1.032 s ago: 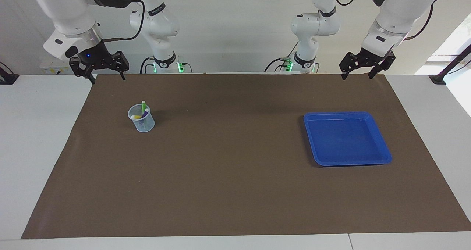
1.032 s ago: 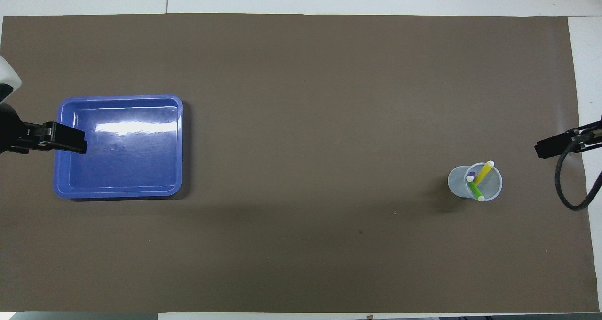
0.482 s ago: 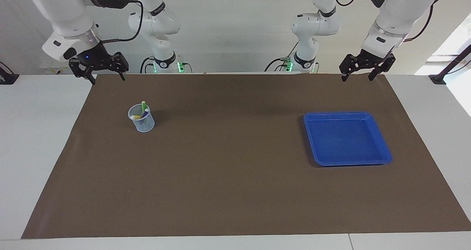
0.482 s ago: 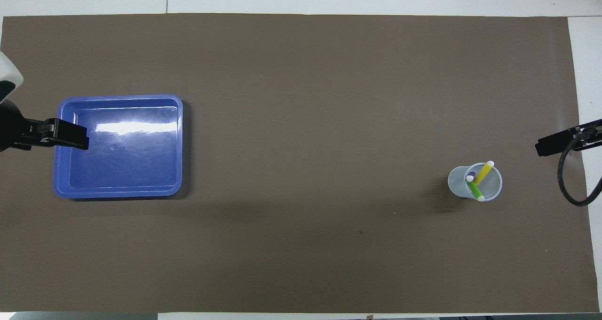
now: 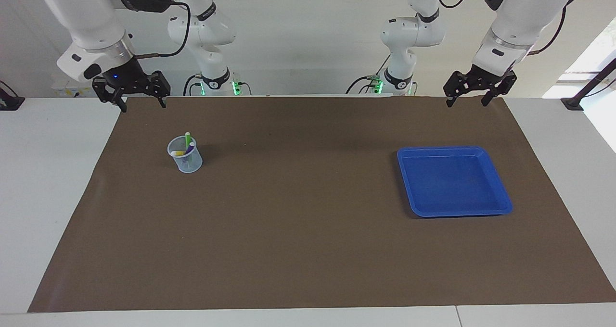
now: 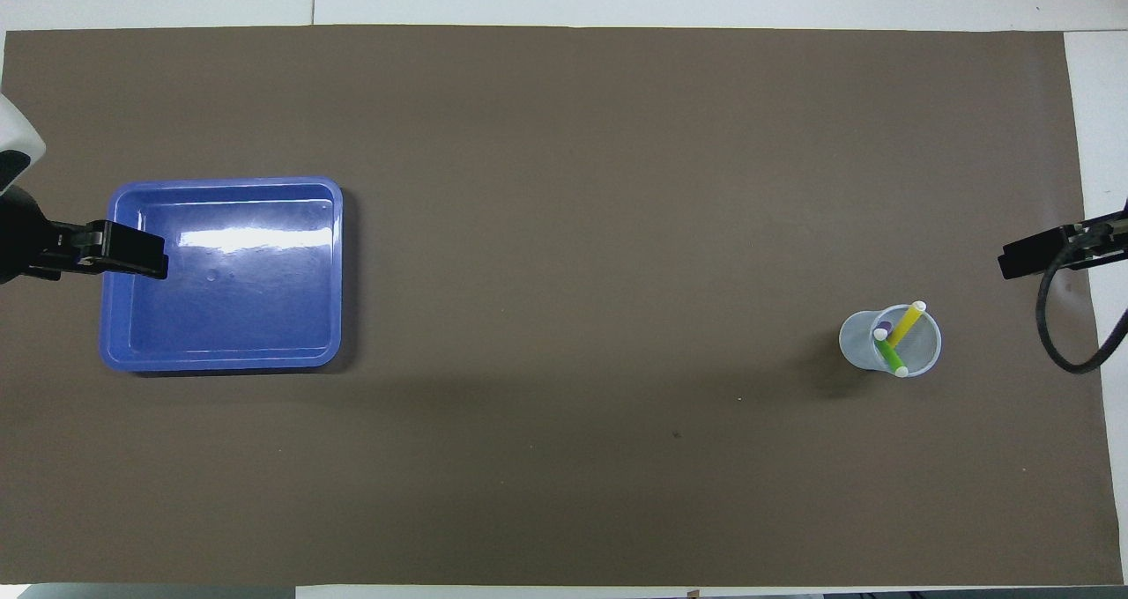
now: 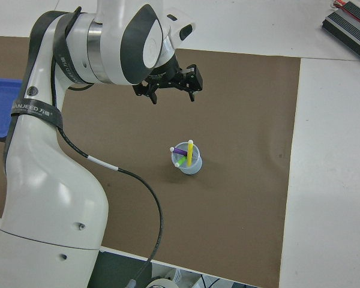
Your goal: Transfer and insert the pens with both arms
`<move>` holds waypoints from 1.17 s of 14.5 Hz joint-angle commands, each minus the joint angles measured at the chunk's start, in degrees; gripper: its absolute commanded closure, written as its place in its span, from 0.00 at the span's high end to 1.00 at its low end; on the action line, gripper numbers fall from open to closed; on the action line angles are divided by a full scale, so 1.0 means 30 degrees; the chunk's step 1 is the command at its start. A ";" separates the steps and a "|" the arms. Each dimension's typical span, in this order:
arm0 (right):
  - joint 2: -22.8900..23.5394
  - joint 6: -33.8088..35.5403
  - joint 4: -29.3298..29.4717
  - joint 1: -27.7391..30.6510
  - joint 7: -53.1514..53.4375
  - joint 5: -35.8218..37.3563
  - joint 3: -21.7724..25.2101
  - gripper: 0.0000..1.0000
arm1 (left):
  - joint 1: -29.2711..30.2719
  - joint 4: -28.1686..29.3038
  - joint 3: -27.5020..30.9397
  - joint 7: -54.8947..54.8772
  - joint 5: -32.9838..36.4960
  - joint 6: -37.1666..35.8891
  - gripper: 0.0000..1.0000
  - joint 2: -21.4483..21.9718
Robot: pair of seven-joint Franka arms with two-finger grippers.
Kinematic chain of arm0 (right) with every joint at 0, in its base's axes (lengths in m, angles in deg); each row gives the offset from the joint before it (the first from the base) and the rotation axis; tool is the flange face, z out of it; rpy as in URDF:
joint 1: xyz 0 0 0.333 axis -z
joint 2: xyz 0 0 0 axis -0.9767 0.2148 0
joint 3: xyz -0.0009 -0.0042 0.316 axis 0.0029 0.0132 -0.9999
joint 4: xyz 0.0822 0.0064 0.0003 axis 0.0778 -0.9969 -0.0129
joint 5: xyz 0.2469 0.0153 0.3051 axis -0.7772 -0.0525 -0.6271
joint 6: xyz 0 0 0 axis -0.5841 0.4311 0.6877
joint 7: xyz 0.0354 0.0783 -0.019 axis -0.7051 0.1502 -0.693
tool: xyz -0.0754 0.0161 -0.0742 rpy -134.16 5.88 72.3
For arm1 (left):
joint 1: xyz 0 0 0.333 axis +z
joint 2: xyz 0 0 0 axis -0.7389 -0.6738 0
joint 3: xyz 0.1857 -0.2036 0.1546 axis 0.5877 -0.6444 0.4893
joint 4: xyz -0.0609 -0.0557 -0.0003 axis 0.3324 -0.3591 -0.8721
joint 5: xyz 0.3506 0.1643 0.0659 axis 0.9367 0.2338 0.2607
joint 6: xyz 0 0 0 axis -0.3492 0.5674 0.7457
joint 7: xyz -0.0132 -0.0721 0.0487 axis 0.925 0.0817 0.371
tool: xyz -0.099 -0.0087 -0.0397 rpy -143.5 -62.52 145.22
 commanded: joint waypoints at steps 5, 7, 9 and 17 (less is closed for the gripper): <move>0.0391 0.0458 0.0783 0.0050 0.1403 0.0037 0.0122 1.00 | 0.0115 0.0347 0.0125 0.0286 -0.0253 0.0405 1.00 0.0242; 0.0449 0.0662 0.0812 0.0283 0.1581 -0.0050 0.0151 1.00 | 0.0115 0.0376 0.0125 0.0228 -0.0253 0.0405 1.00 0.0242; 0.0508 0.0838 0.0900 0.0372 0.1581 -0.0227 0.0005 1.00 | 0.0144 0.0405 0.0125 0.0227 -0.0253 0.0347 1.00 0.0271; 0.0479 0.0692 0.0754 0.0401 0.1552 -0.0693 0.0239 1.00 | 0.0144 0.0406 0.0125 0.0227 -0.0253 0.0083 1.00 0.0300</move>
